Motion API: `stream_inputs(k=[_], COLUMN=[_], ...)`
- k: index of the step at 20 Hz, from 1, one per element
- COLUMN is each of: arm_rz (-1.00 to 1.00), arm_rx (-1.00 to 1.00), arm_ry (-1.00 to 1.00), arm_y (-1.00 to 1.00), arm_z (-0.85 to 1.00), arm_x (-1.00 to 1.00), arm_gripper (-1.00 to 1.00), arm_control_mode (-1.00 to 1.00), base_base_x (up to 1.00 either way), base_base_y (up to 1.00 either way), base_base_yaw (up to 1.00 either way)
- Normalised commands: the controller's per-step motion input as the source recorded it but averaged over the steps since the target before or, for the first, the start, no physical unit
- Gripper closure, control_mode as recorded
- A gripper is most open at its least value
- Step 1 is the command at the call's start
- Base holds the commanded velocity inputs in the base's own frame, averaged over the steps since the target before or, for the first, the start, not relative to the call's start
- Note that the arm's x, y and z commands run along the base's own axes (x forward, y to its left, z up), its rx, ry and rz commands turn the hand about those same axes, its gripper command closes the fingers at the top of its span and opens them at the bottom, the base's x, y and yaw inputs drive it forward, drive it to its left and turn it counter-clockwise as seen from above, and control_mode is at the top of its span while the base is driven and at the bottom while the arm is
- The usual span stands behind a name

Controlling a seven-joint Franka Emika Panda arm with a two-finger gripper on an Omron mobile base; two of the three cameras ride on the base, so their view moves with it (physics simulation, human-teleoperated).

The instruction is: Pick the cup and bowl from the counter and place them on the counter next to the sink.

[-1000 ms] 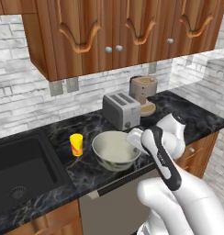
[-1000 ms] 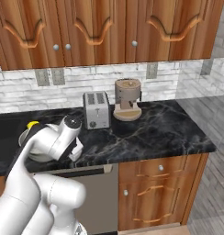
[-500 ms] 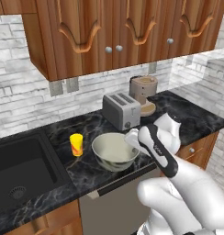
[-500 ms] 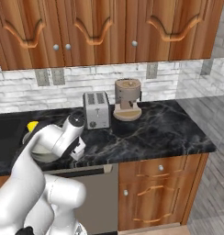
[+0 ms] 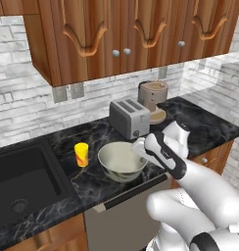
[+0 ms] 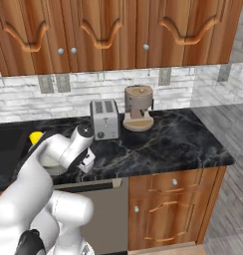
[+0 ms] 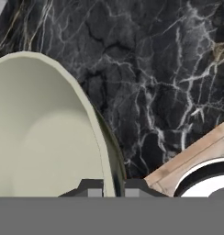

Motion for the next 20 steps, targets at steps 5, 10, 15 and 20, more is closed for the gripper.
stream_inputs(k=[5,10,15,20], arm_rz=[0.0,0.0,0.0,0.0], arm_rx=[0.0,0.0,0.0,0.0], arm_ry=[-0.05,-0.03,-0.06,-0.11], arm_y=[0.0,0.01,0.09,0.2], arm_z=[-0.31,-0.3,-0.31,-0.28], arm_x=[0.13,0.07,0.0,0.0], arm_gripper=[1.0,1.0,1.0,1.0], arm_control_mode=[-1.0,-1.0,-1.0,-1.0], base_base_x=[0.0,0.0,0.0,0.0], base_base_y=[0.0,0.0,0.0,0.0], base_base_yaw=[0.0,0.0,0.0,0.0])
